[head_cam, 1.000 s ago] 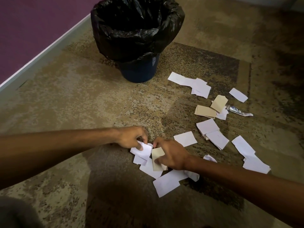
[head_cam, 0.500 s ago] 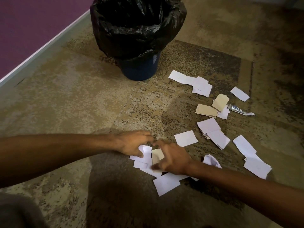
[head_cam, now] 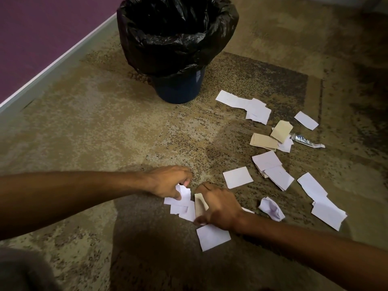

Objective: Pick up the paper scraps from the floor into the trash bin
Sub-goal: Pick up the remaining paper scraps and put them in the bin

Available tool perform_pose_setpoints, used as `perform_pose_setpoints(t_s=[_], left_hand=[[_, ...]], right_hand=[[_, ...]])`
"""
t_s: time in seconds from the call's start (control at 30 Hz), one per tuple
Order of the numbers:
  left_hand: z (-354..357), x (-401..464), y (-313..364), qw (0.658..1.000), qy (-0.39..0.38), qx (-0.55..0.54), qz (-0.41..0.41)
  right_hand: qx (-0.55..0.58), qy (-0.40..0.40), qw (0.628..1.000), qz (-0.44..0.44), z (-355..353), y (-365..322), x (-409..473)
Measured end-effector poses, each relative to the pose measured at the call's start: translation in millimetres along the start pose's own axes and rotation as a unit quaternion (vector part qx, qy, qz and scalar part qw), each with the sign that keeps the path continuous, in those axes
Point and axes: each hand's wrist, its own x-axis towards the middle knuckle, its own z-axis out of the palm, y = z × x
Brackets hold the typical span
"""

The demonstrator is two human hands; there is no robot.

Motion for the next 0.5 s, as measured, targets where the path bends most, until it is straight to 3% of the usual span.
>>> perform_pose_setpoints(t_s=[0.27, 0.5], left_hand=[[-4, -3, 0, 1.0, 0.002, 0.005, -0.011], [-11, -13, 2, 0.985, 0.004, 0.155, -0.07]], right_hand=[[0.064, -0.02, 0.997, -0.024, -2, 4, 6], [0.066, -0.04, 0.997, -0.008, -2, -1, 10]])
